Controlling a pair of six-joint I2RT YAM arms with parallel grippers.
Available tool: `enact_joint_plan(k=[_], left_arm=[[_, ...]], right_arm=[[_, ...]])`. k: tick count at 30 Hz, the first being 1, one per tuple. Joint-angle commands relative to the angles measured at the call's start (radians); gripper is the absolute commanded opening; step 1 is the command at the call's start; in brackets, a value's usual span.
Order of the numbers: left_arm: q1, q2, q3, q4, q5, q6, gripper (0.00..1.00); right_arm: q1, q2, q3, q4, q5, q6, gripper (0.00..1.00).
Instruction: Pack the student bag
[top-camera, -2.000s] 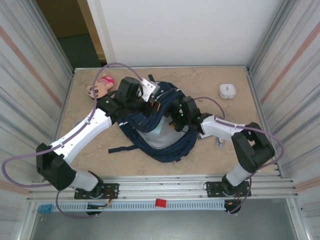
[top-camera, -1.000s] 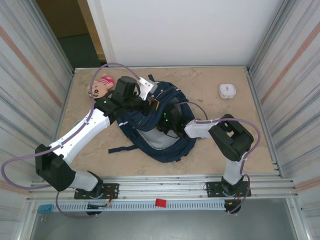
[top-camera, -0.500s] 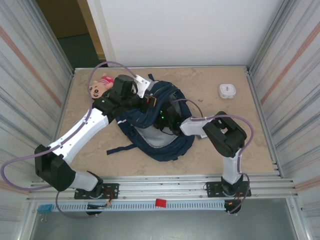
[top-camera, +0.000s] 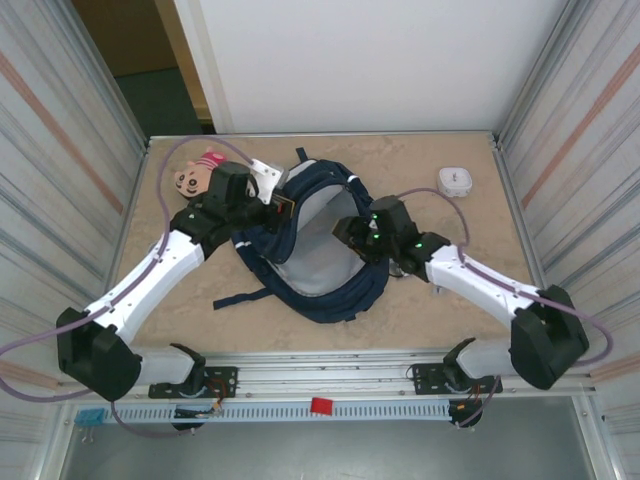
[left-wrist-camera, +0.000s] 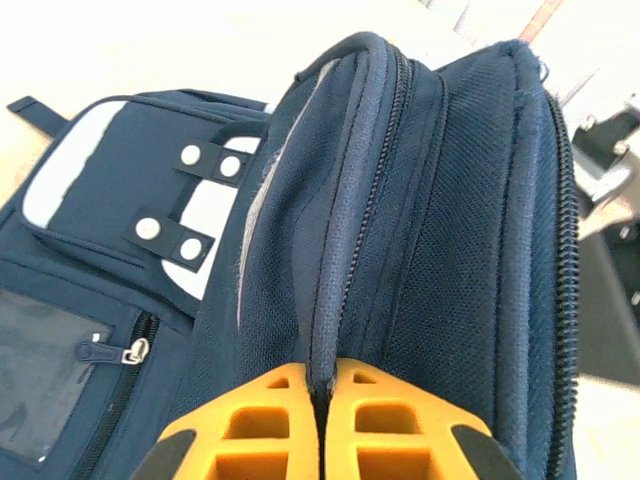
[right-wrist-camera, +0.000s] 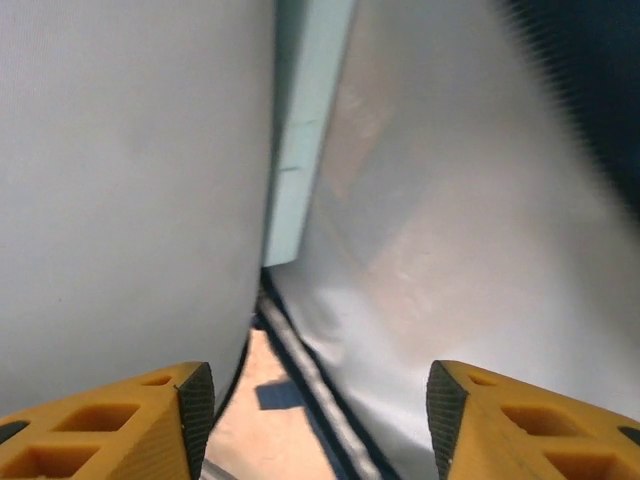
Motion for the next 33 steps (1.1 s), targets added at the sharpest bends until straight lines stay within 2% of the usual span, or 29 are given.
enact_joint_plan(k=[1,5,8,14,19,23,30,33], left_arm=[[-0.015,-0.025,-0.054,0.033,0.019,0.076,0.00],[-0.076,0.003,-0.120,0.028,0.016,0.183,0.00],[-0.132,0.037,-0.155,0.025,0.027,0.266,0.00],[-0.275,0.153,-0.150,0.021,0.028,0.368,0.01],[-0.326,0.274,-0.095,0.018,-0.027,0.344,0.04],[-0.329,0.287,-0.088,0.013,-0.048,0.354,0.11],[-0.328,0.249,-0.082,0.007,-0.062,0.351,0.09],[-0.329,0.255,-0.078,0.010,-0.066,0.345,0.08]], right_arm=[[-0.103,-0.075,-0.019,-0.292,-0.057,-0.133,0.62],[-0.290,-0.097,-0.003,-0.475,-0.143,-0.269,0.66],[-0.411,-0.080,0.027,-0.601,-0.144,-0.380,0.66],[-0.576,-0.060,0.019,-0.649,-0.182,-0.485,0.68],[-0.646,-0.044,0.027,-0.679,-0.173,-0.539,0.69],[-0.696,-0.011,0.064,-0.739,-0.140,-0.612,0.69],[-0.719,0.161,0.186,-0.840,0.001,-0.791,0.77],[-0.718,0.220,0.222,-0.831,-0.016,-0.803,0.78]])
